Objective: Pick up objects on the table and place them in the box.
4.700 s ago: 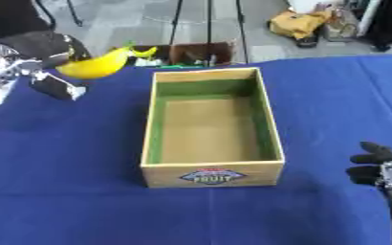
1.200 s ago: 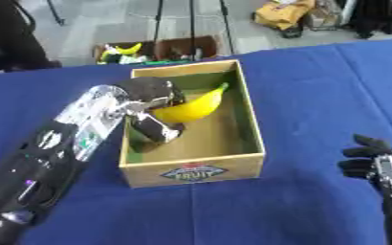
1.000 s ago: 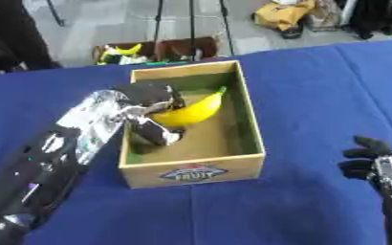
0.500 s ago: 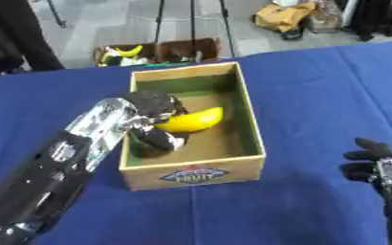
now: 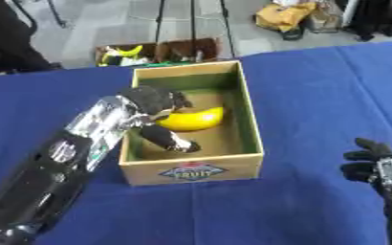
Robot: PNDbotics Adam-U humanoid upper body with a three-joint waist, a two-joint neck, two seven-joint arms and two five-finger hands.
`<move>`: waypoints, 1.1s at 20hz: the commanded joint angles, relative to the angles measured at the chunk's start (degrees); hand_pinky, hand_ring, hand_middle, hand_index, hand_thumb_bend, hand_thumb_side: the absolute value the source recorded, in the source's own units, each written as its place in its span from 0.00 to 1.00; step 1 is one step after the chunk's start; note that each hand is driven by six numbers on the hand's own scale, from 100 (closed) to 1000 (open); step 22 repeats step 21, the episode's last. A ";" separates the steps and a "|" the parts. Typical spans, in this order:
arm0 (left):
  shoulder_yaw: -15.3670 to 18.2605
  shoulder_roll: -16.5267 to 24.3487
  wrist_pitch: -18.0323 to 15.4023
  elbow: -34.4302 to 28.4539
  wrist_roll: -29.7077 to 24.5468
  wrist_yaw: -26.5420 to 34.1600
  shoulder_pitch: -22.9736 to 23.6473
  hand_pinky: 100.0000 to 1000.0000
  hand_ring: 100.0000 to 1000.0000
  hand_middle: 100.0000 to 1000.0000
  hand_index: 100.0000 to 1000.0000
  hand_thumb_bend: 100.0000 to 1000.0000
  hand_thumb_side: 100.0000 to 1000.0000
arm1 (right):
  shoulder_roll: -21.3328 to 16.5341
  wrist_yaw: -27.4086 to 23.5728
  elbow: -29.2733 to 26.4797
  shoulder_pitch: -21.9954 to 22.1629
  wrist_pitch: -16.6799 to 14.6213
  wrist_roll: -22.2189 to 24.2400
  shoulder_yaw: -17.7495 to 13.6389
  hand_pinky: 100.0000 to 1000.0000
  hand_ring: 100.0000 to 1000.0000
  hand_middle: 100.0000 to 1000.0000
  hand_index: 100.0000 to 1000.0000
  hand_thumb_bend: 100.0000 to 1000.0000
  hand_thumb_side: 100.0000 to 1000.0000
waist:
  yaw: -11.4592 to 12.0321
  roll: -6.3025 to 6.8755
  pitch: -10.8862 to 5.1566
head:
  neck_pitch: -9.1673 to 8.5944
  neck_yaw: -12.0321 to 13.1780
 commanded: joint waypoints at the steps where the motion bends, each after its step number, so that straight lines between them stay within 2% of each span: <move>1: 1.80 2.68 0.30 -2.92 3.17 2.77 -1.93 0.73 0.92 0.90 0.98 0.59 1.00 | -0.29 -0.54 -1.23 -0.36 -0.11 0.10 -0.02 0.60 0.58 0.59 0.80 0.00 1.00 | 0.10 -0.24 -1.37 | -0.03 -0.20; 8: 3.49 4.92 -0.31 -6.49 6.66 11.26 -2.05 0.68 0.88 0.86 0.95 0.61 1.00 | -0.29 -0.52 -1.17 -0.20 -0.07 -0.03 -0.10 0.60 0.58 0.59 0.80 0.00 1.00 | 0.42 -0.19 -1.64 | 0.21 -0.83; 11: 3.81 5.69 0.19 -8.56 7.30 13.45 -1.78 0.67 0.88 0.85 0.94 0.57 1.00 | -0.25 -0.53 -1.14 -0.15 -0.06 -0.06 -0.11 0.60 0.58 0.59 0.80 0.00 1.00 | 0.57 -0.24 -1.77 | 0.29 -1.05; 16: 5.24 7.31 2.22 -13.08 9.16 17.34 -0.76 0.64 0.86 0.83 0.93 0.53 1.00 | -0.20 -0.55 -1.09 0.03 -0.07 -0.19 -0.24 0.60 0.58 0.59 0.80 0.00 1.00 | 1.10 -0.45 -2.16 | 0.71 -1.38; 17: 5.49 7.73 2.79 -14.07 9.59 18.39 -0.49 0.64 0.85 0.83 0.92 0.44 1.00 | -0.20 -0.55 -1.08 0.08 -0.08 -0.23 -0.27 0.60 0.58 0.59 0.80 0.00 1.00 | 1.24 -0.49 -2.25 | 0.82 -1.43; 18: 5.73 8.23 3.34 -15.07 10.05 19.37 -0.19 0.63 0.85 0.82 0.92 0.50 1.00 | -0.19 -0.55 -1.07 0.13 -0.09 -0.27 -0.31 0.60 0.58 0.59 0.80 0.00 1.00 | 1.41 -0.55 -2.36 | 0.92 -1.54; 22: 6.44 9.81 4.98 -18.52 11.67 22.65 0.93 0.62 0.83 0.81 0.91 0.46 1.00 | -0.17 -0.54 -1.02 0.31 -0.12 -0.41 -0.45 0.60 0.58 0.59 0.80 0.00 1.00 | 1.89 -0.81 -2.66 | 1.21 -1.80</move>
